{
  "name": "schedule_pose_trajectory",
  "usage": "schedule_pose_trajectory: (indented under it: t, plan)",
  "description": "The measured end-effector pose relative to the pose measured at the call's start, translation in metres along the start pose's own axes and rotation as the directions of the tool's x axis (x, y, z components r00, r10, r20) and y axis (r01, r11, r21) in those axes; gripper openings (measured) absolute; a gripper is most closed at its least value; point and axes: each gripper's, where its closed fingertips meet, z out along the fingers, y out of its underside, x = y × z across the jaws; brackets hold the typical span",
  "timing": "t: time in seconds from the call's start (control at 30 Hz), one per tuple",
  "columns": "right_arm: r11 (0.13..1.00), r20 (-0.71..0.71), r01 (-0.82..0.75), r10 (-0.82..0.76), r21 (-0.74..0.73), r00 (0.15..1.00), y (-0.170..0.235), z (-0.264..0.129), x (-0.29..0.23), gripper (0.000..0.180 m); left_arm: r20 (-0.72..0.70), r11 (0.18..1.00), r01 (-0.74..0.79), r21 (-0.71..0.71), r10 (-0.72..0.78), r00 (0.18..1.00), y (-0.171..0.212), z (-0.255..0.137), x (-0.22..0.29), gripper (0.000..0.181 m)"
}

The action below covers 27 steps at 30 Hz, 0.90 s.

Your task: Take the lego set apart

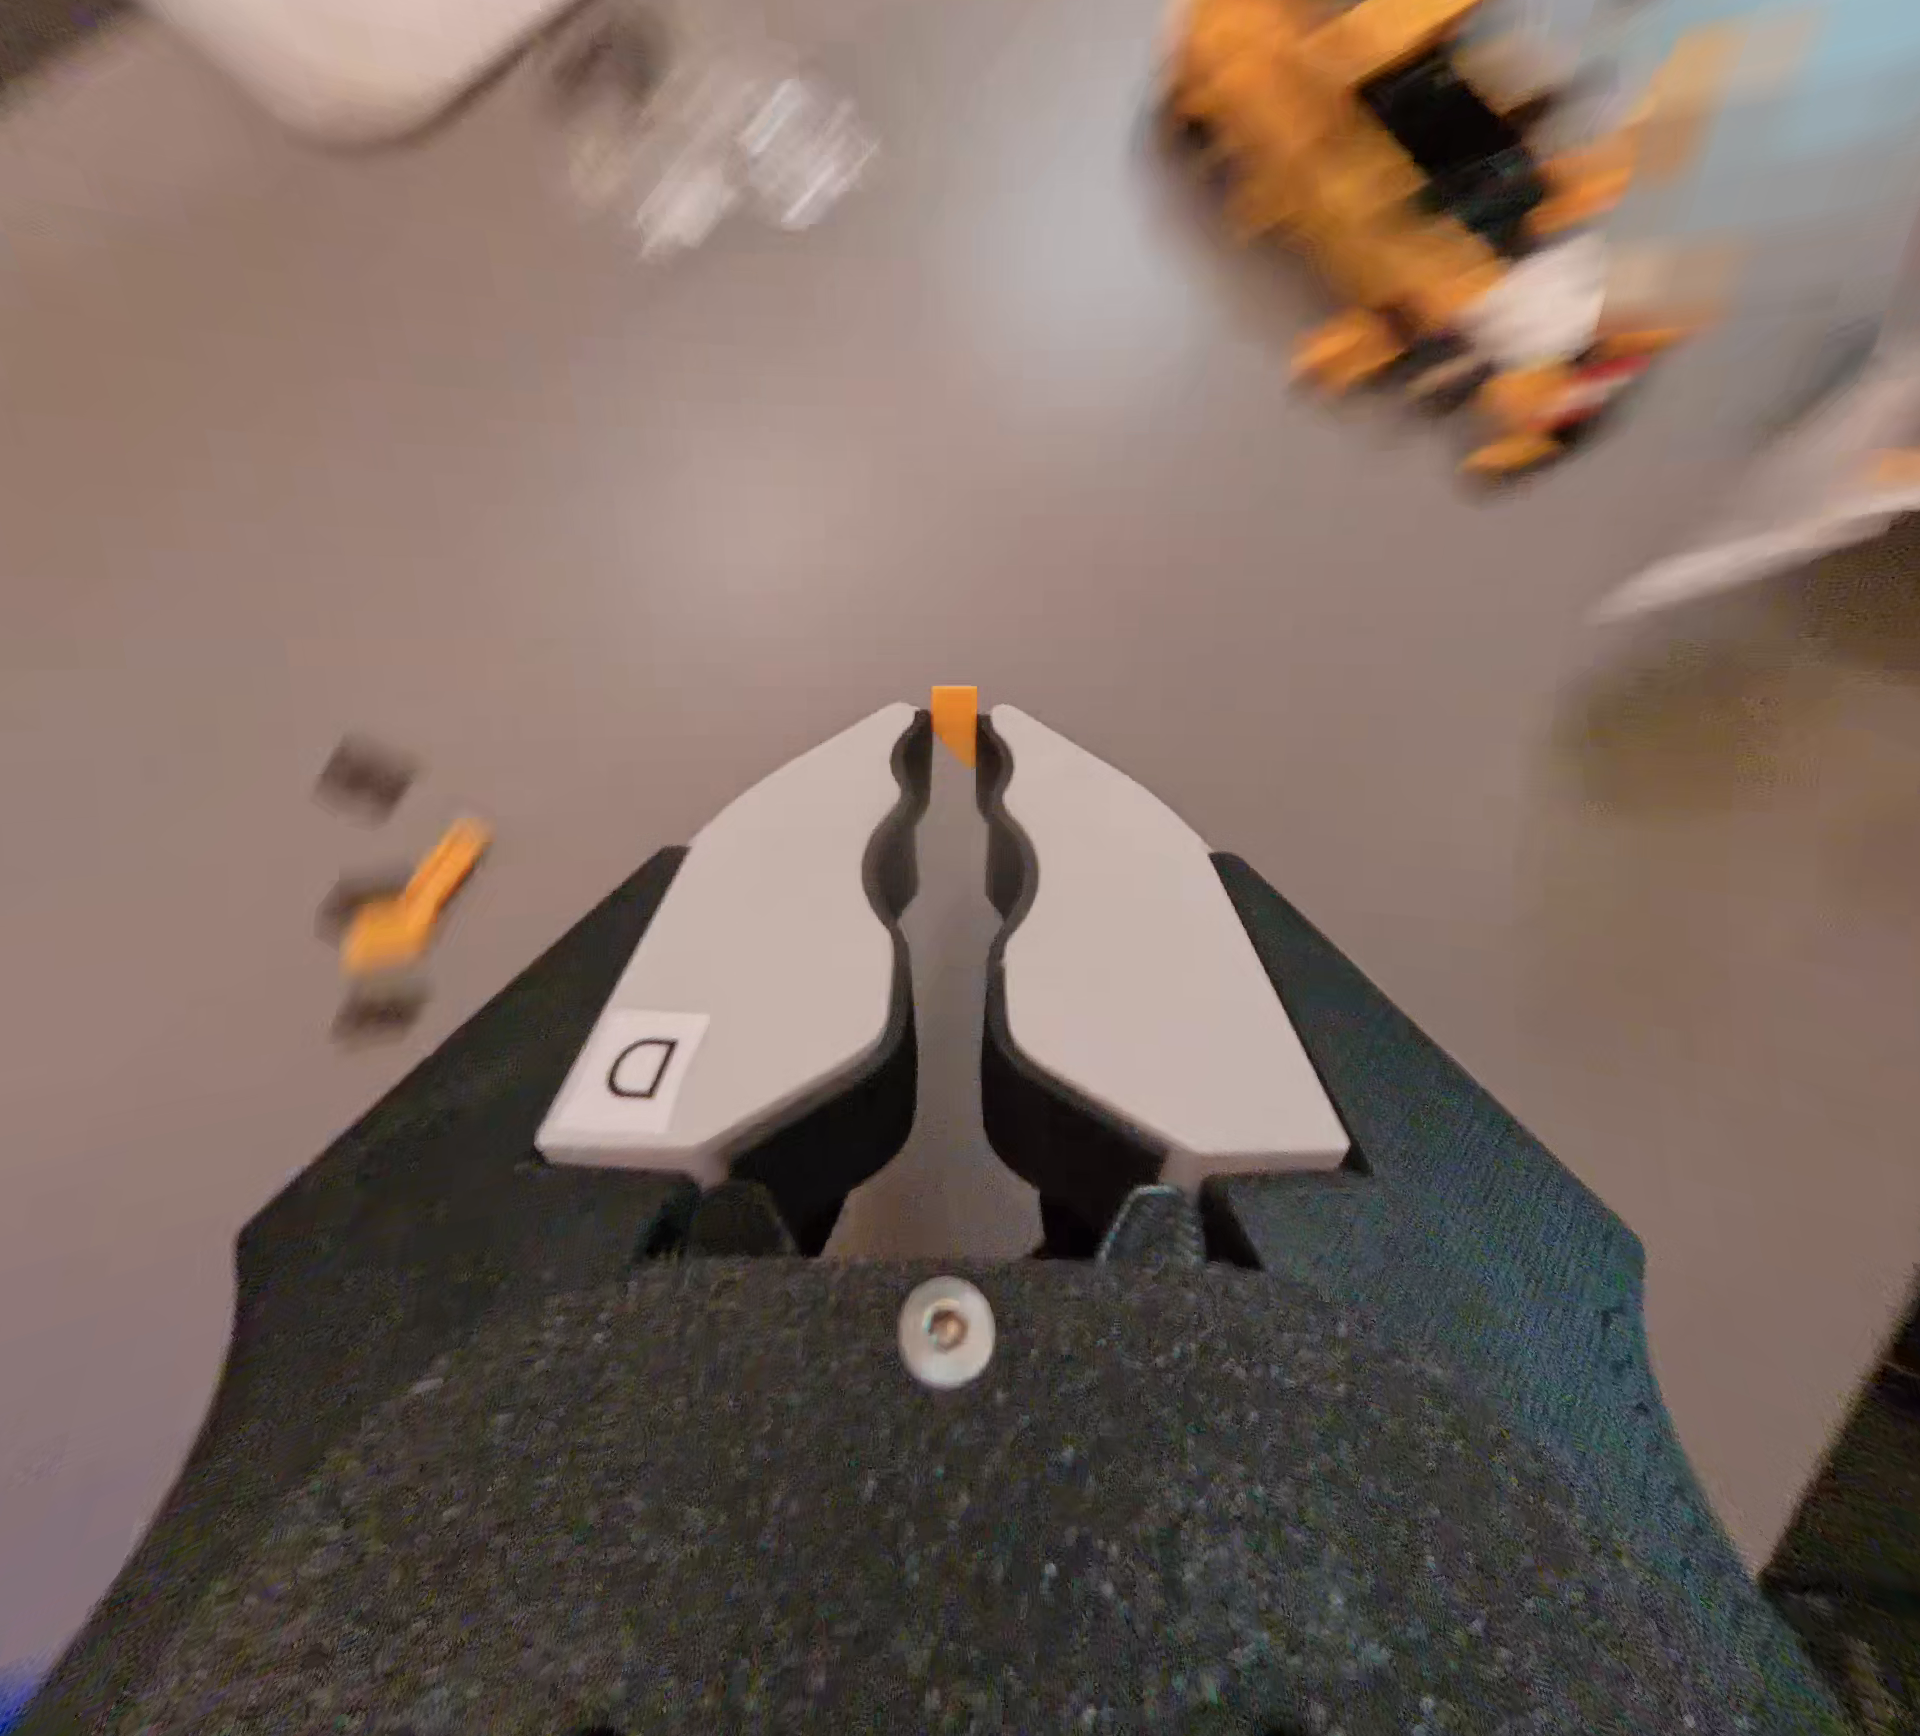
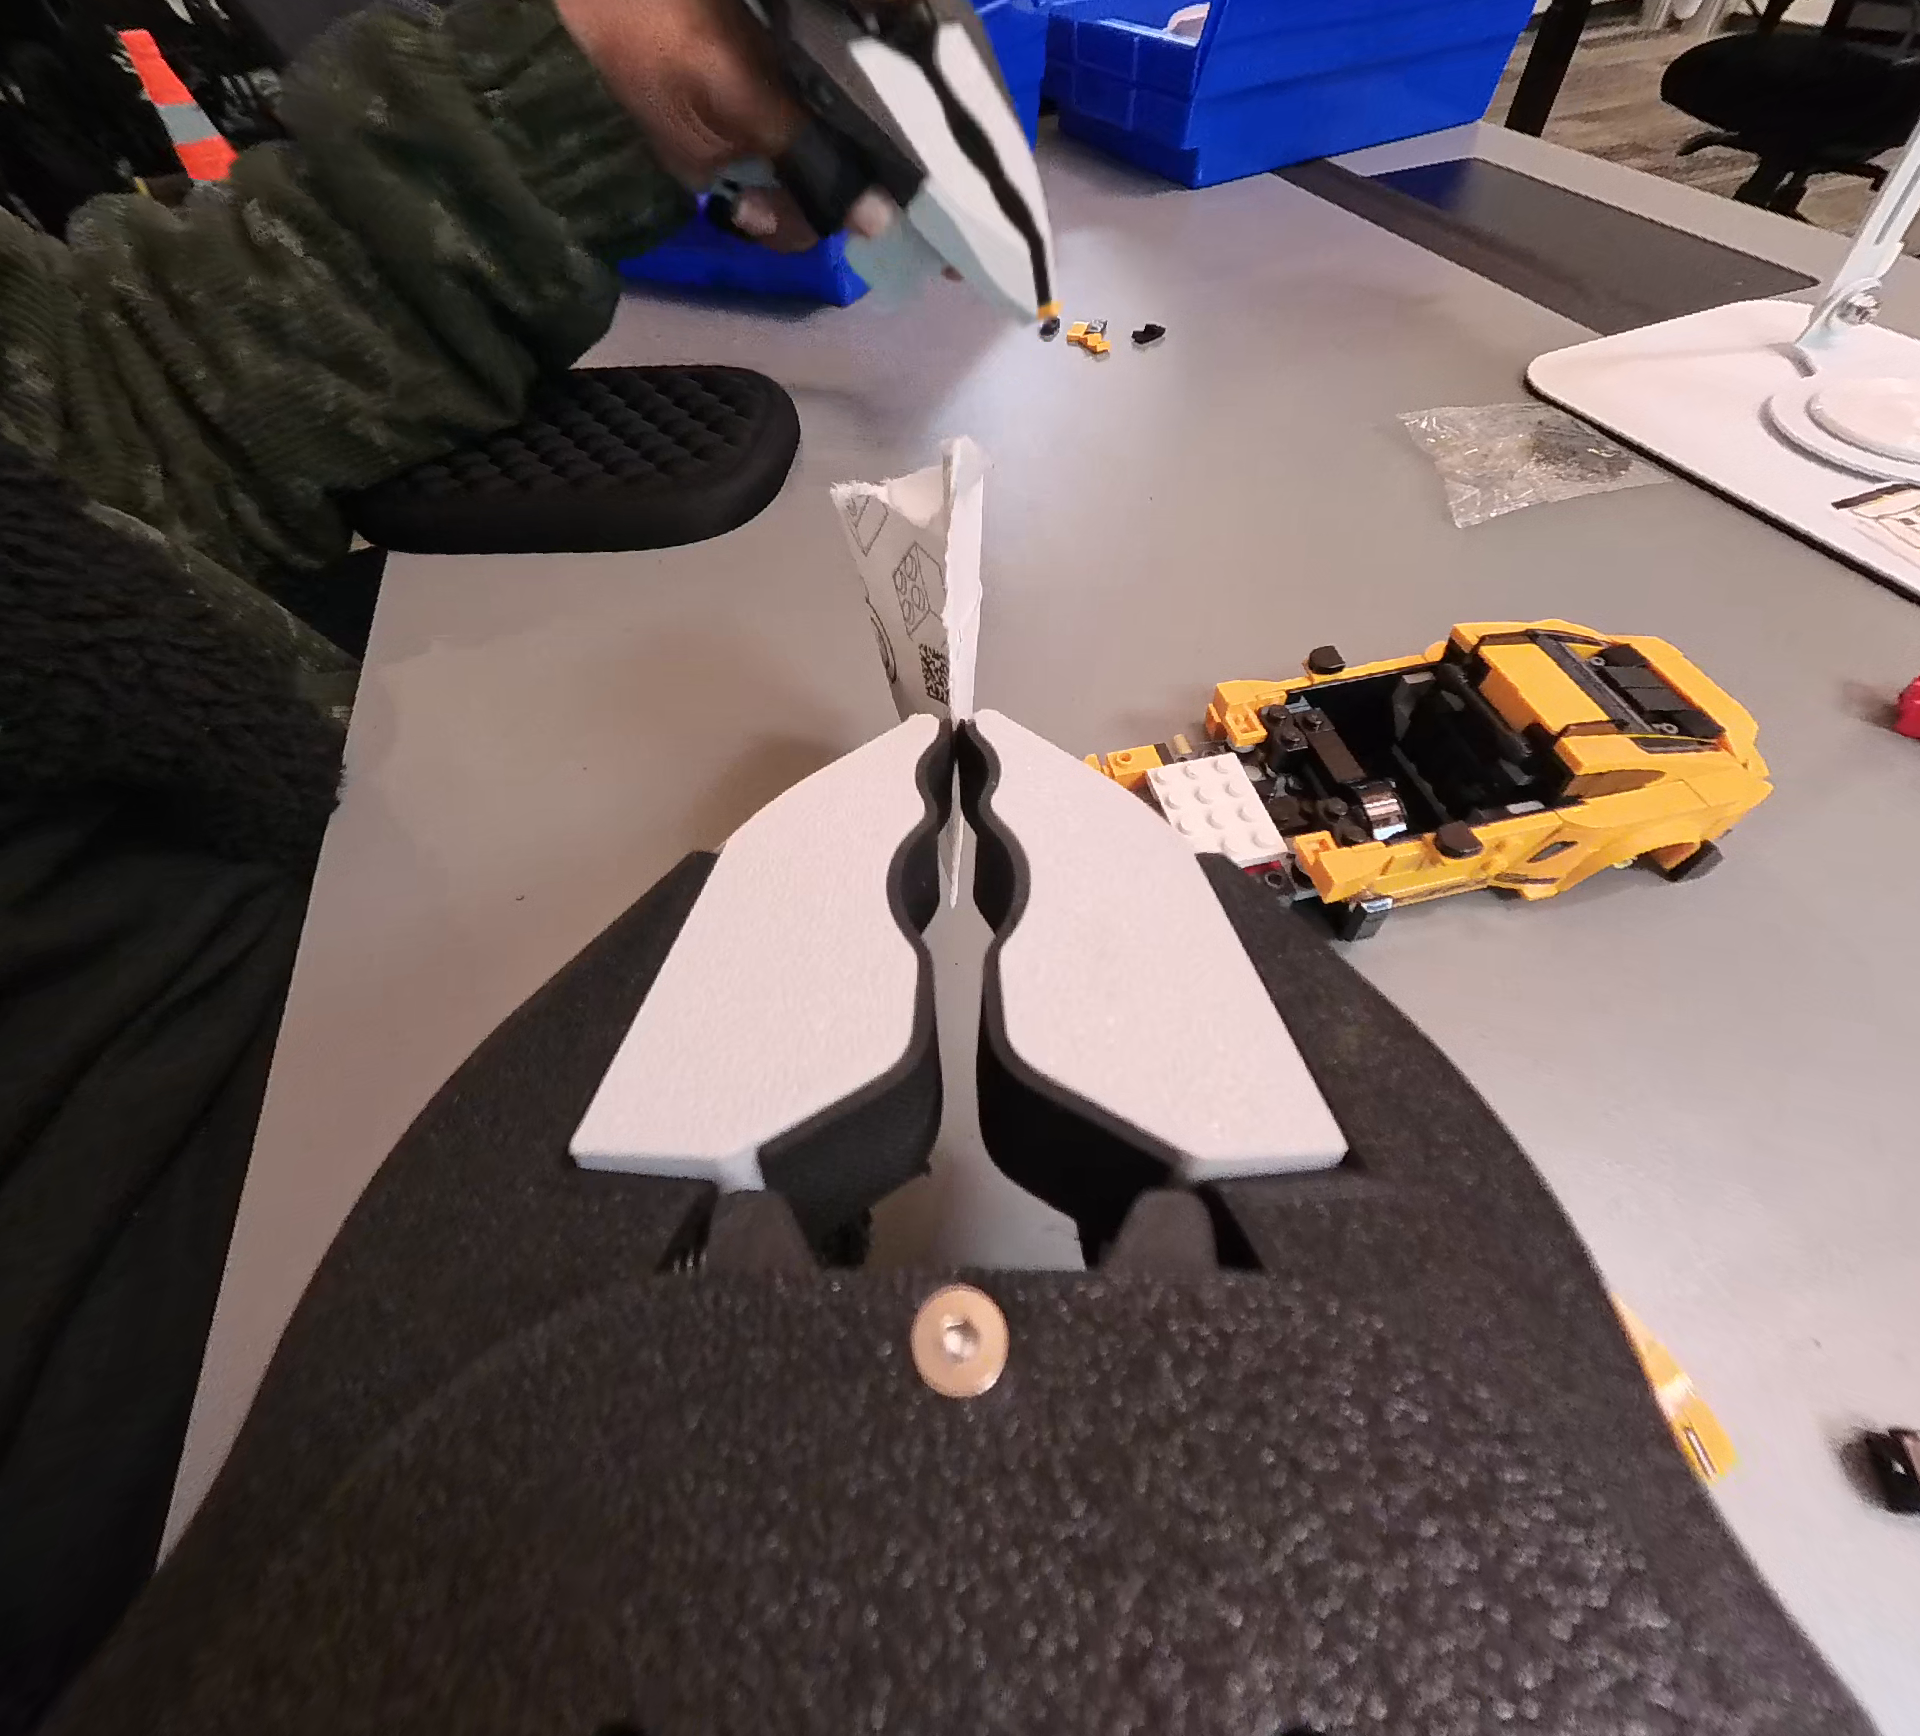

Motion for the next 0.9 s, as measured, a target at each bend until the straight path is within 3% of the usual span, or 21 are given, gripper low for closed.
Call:
schedule_pose_trajectory:
  t: [0.1, 0.23, 0.4, 0.57, 0.67, 0.77, 0.9]
  plan:
    - [1.000, 0.001, 0.000, 0.000, -0.005, 1.000, 0.001, 0.001, 0.000, 0.000, -0.154, 0.951, -0.241, 0.191, 0.272, 0.950, -0.051, -0.004, 0.087, 0.007]
    - [1.000, 0.001, 0.002, -0.002, -0.007, 1.000, 0.001, 0.001, 0.000, 0.000, -0.282, 0.874, -0.391, 0.289, 0.468, 0.838, -0.067, 0.003, 0.171, 0.007]
    - [1.000, -0.001, 0.004, -0.004, -0.008, 1.000, 0.002, 0.001, 0.000, 0.000, -0.269, 0.857, -0.455, 0.241, 0.509, 0.817, -0.059, 0.027, 0.184, 0.016]
    - [1.000, -0.002, -0.001, 0.001, 0.002, 1.000, 0.000, 0.000, 0.001, 0.000, -0.296, 0.850, -0.428, 0.309, 0.513, 0.805, -0.064, 0.012, 0.182, 0.024]
    - [1.000, -0.005, -0.003, 0.003, 0.006, 1.000, 0.000, 0.000, 0.001, 0.000, -0.156, 0.871, -0.365, 0.330, 0.432, 0.888, -0.080, -0.002, 0.137, 0.017]
    - [1.000, -0.007, -0.005, 0.005, 0.011, 1.000, -0.001, -0.001, 0.002, 0.000, 0.132, 0.933, -0.219, 0.286, 0.187, 0.973, -0.080, -0.012, 0.036, 0.016]
    - [1.000, -0.008, -0.003, 0.003, 0.026, 1.000, -0.004, -0.002, 0.001, 0.000, 0.364, 0.980, 0.070, 0.188, -0.136, 0.921, -0.027, -0.015, -0.078, 0.022]
